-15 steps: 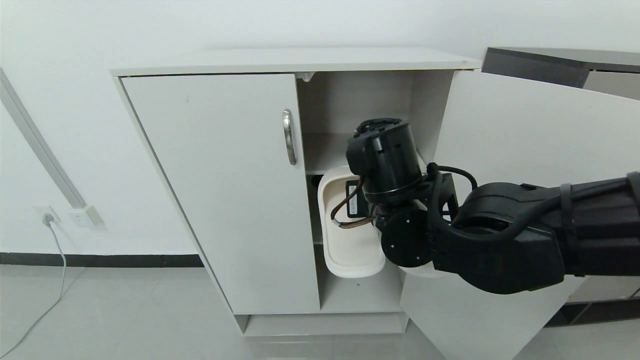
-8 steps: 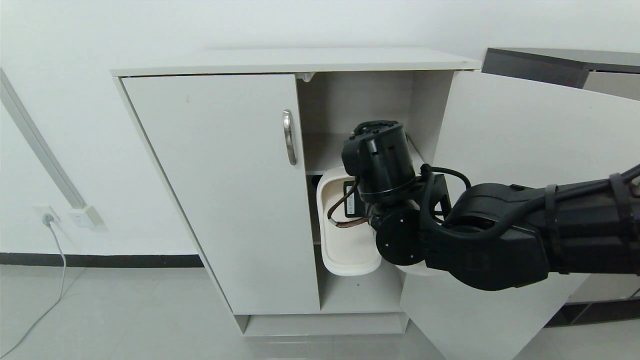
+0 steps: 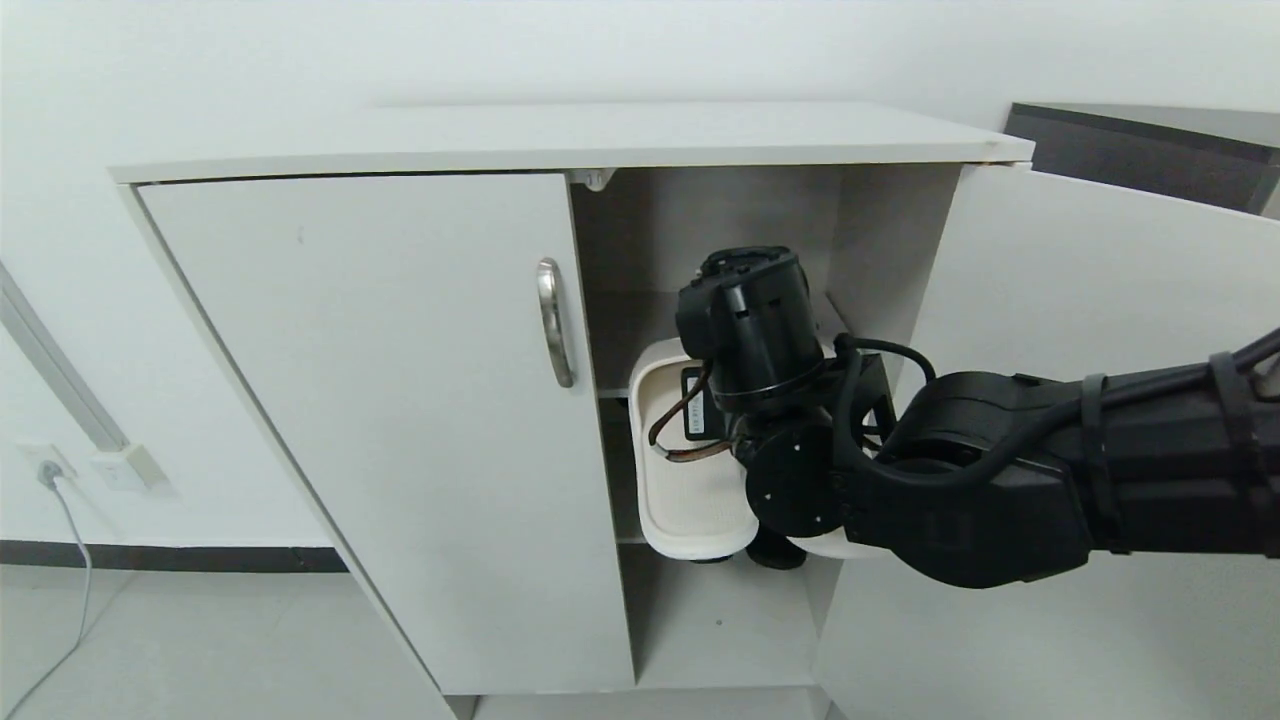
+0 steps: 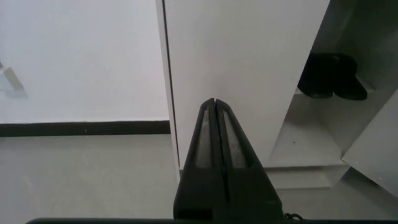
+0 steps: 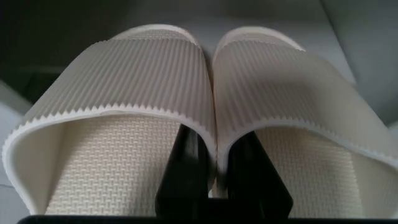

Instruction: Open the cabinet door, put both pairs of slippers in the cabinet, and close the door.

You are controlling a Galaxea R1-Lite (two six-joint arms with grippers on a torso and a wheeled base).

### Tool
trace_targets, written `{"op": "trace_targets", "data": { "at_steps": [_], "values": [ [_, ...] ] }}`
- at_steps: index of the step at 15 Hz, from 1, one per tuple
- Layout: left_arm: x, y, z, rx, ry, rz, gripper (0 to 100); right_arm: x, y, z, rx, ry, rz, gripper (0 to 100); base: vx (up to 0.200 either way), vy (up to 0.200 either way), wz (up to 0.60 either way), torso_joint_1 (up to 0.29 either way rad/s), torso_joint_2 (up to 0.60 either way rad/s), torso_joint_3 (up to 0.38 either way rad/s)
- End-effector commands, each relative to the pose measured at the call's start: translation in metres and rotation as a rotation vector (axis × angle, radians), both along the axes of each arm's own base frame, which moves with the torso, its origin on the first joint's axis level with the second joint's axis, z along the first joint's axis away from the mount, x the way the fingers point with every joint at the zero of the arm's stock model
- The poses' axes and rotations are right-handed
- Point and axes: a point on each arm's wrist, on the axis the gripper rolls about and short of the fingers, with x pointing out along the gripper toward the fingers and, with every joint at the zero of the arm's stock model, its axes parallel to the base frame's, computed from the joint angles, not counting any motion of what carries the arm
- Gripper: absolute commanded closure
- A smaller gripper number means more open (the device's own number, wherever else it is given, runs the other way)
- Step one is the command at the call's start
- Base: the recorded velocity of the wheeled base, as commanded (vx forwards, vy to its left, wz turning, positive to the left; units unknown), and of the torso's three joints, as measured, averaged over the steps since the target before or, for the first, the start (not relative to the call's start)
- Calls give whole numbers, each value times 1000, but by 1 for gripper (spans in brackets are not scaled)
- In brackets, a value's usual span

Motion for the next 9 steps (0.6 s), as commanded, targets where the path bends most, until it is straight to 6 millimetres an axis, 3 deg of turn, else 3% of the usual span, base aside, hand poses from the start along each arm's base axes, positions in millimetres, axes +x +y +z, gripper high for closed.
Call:
{"op": "trace_targets", "data": {
  "at_steps": [1,2,6,9],
  "values": [
    [0,0,0,0,2,0,100,0,-1,0,-2,1,-1,100,200,0,0,7,-2,-2],
    [0,0,0,0,0,0,100,0,-1,-1,-3,2,-1,100,200,0,0,-2,12,2],
    [0,0,0,-2,0,2,100,5,-2,-2,-12,2,-7,100,0,0,0,0,0,0],
    [0,0,0,0,0,2,100,22,-2,-6,1,-4,-32,100,0,0,0,0,0,0]
  ]
}}
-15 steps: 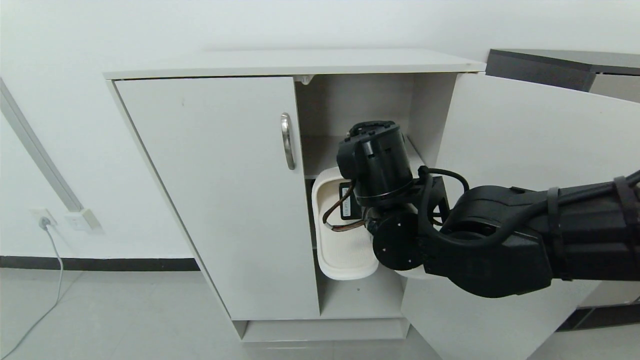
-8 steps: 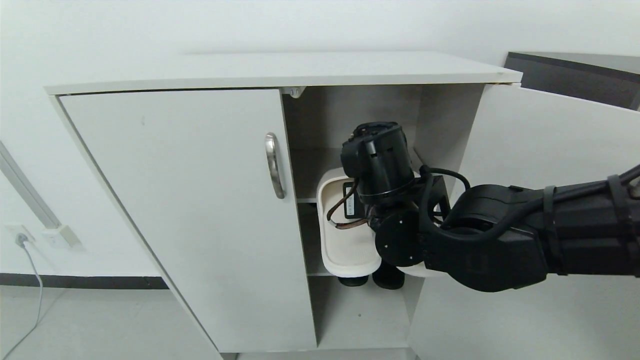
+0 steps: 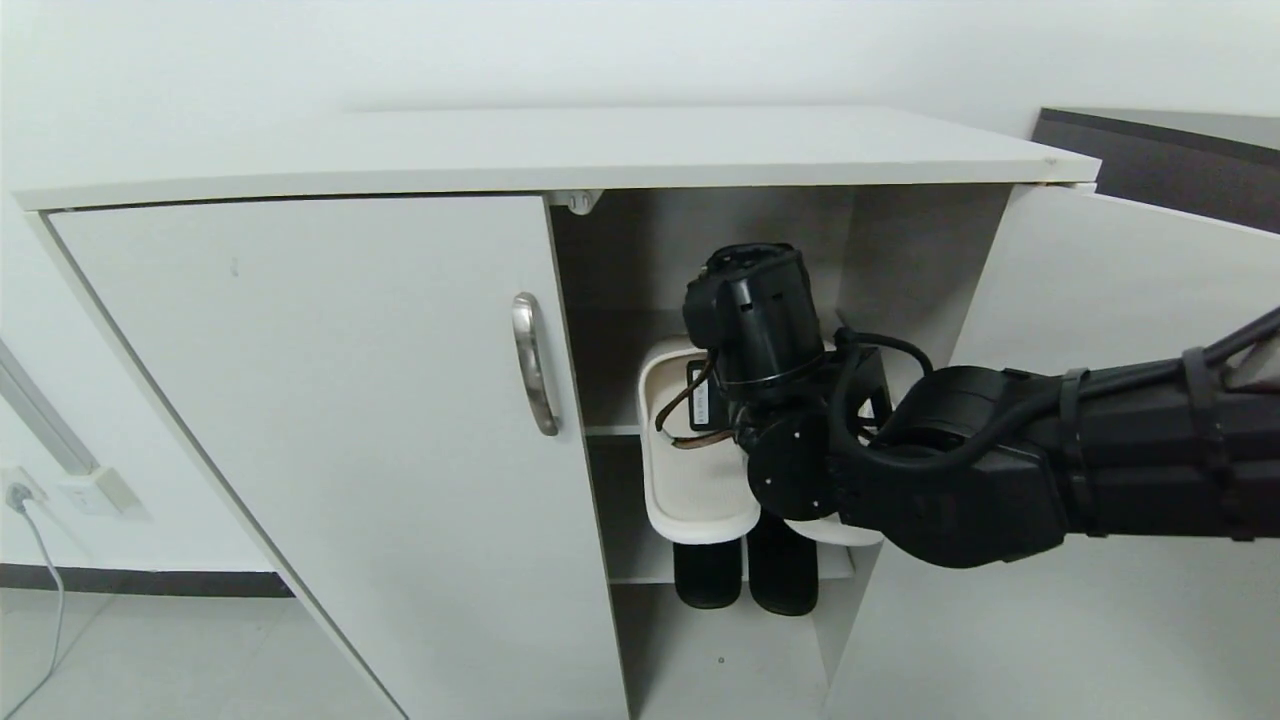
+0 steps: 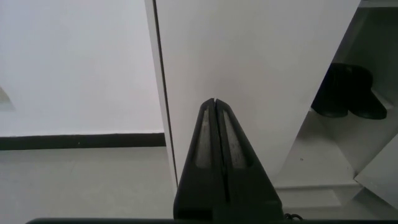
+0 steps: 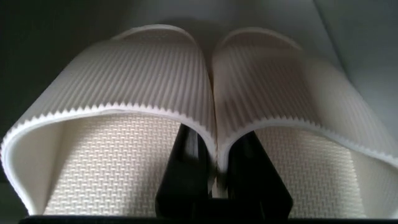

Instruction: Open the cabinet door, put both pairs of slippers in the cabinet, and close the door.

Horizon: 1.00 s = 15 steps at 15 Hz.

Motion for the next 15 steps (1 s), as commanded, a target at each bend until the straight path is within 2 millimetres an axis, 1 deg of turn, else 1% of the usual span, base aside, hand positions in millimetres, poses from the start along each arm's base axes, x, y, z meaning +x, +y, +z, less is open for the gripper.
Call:
{"op": "trace_targets", "data": {
  "at_steps": [1,4,8,11,14,15],
  "values": [
    [0,0,0,-2,1,1,100,14,3,-6,-1,5,-10,100,0,0,0,0,0,0],
    [0,0,0,-2,1,1,100,31,6,-7,5,-4,-16,100,0,0,0,0,0,0],
    [0,0,0,-2,1,1,100,60,9,-5,1,-36,-38,100,0,0,0,0,0,0],
    [0,0,0,-2,1,1,100,72,12,-5,9,-46,-50,100,0,0,0,0,0,0],
    [0,0,0,-2,1,1,100,81,10,2,4,-34,-48,100,0,0,0,0,0,0],
    [0,0,0,-2,2,1,100,83,10,2,1,-29,-51,100,0,0,0,0,0,0]
  ]
}}
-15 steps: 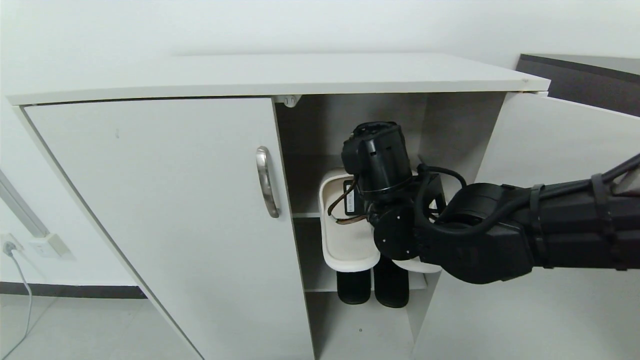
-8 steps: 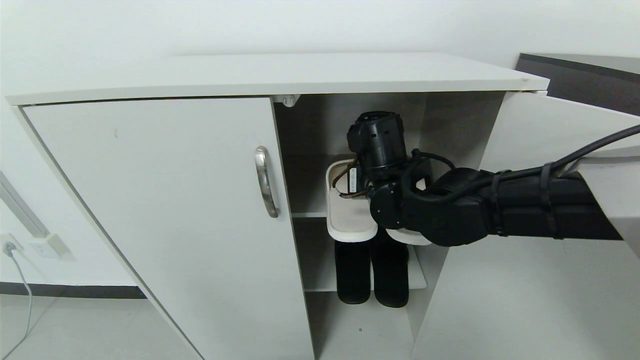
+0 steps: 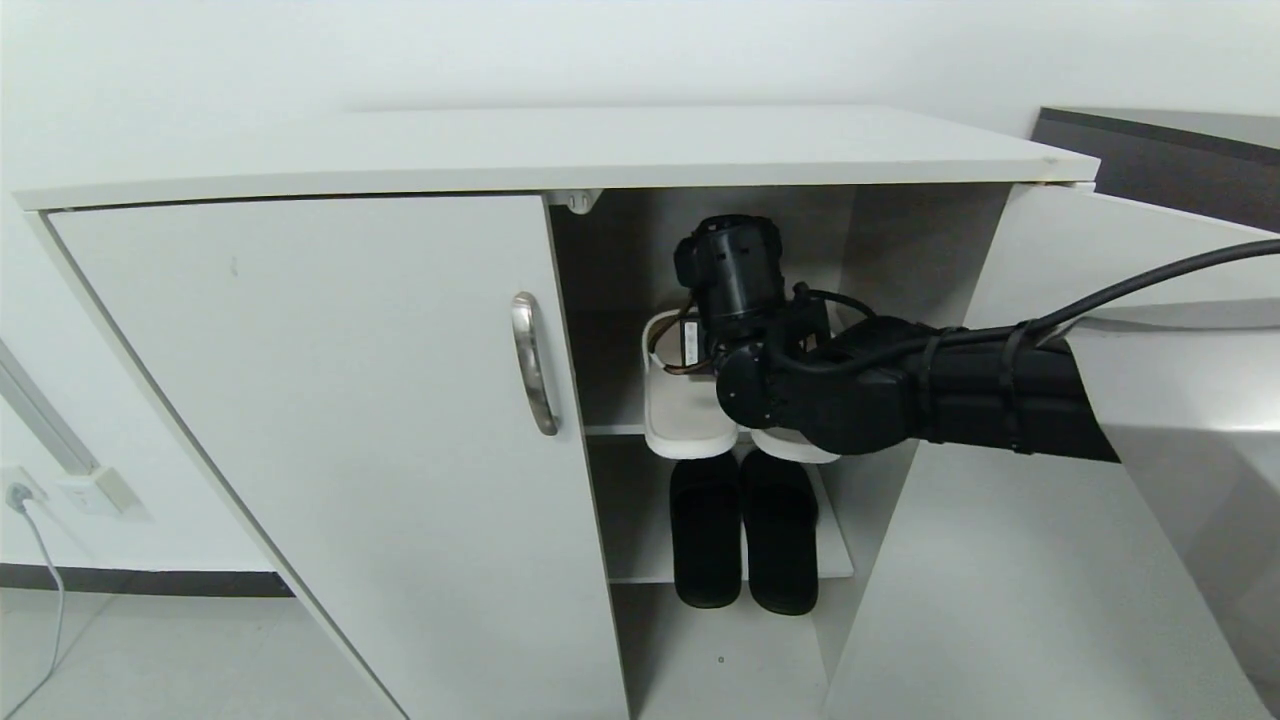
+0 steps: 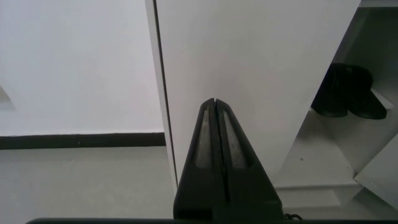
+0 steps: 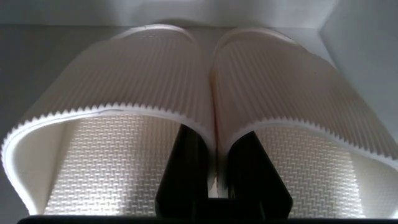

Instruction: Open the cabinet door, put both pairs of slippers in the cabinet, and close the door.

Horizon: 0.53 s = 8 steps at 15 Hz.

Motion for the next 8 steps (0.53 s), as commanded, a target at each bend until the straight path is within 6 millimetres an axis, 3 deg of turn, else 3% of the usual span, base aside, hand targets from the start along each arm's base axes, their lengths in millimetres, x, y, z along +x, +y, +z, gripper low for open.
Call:
{"op": "trace_targets", "data": {
  "at_steps": [1,3,8],
  "values": [
    [0,0,0,0,1,1,100,11,1,-3,0,0,-14,100,0,0,0,0,0,0],
    [0,0,0,0,1,1,100,18,1,-17,-34,35,-24,100,0,0,0,0,0,0],
    [0,0,0,0,1,1,100,20,2,-22,-42,44,-24,100,0,0,0,0,0,0]
  ]
}}
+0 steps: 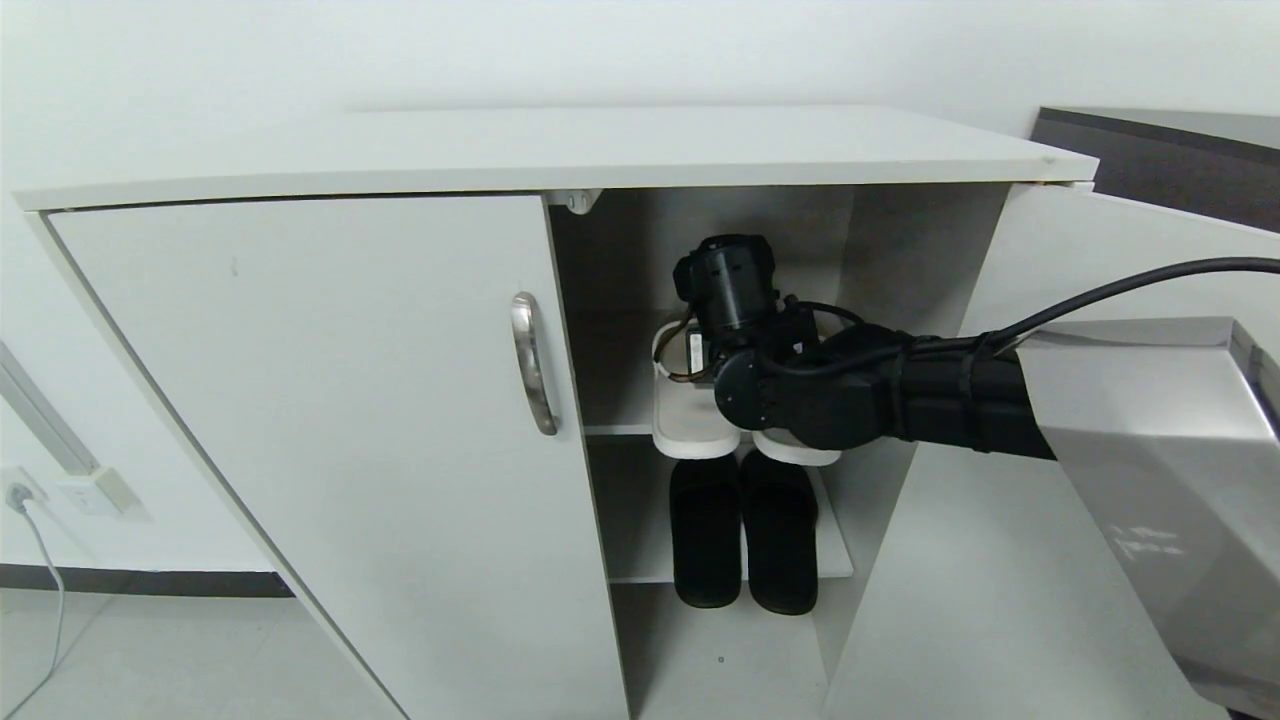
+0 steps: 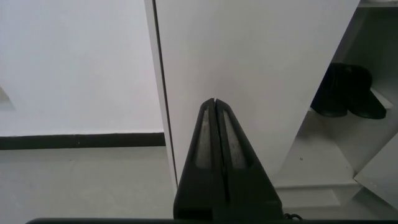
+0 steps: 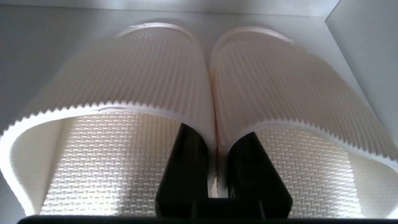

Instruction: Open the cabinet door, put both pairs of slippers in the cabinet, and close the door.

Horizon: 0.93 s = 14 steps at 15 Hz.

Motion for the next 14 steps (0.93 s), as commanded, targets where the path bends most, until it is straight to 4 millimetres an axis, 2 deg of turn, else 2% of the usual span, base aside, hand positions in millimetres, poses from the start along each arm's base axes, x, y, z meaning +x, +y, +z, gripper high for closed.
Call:
{"op": "trace_targets", "data": {
  "at_steps": [1,3,4,6,10,14],
  "values": [
    [0,0,0,0,1,0,100,1,1,-3,-6,6,0,100,0,0,0,0,0,0],
    [0,0,0,0,1,0,100,1,0,-2,-3,5,-1,100,0,0,0,0,0,0],
    [0,0,0,0,1,0,100,1,0,-2,-3,5,-1,0,0,0,0,0,0,0],
    [0,0,0,0,1,0,100,0,1,-2,-3,3,-2,0,0,0,0,0,0,0],
    [0,0,0,0,1,0,100,-10,-2,19,39,-32,2,0,0,0,0,0,0,0],
    [0,0,0,0,1,0,100,-30,-4,19,31,-22,26,0,0,0,0,0,0,0]
  ]
}}
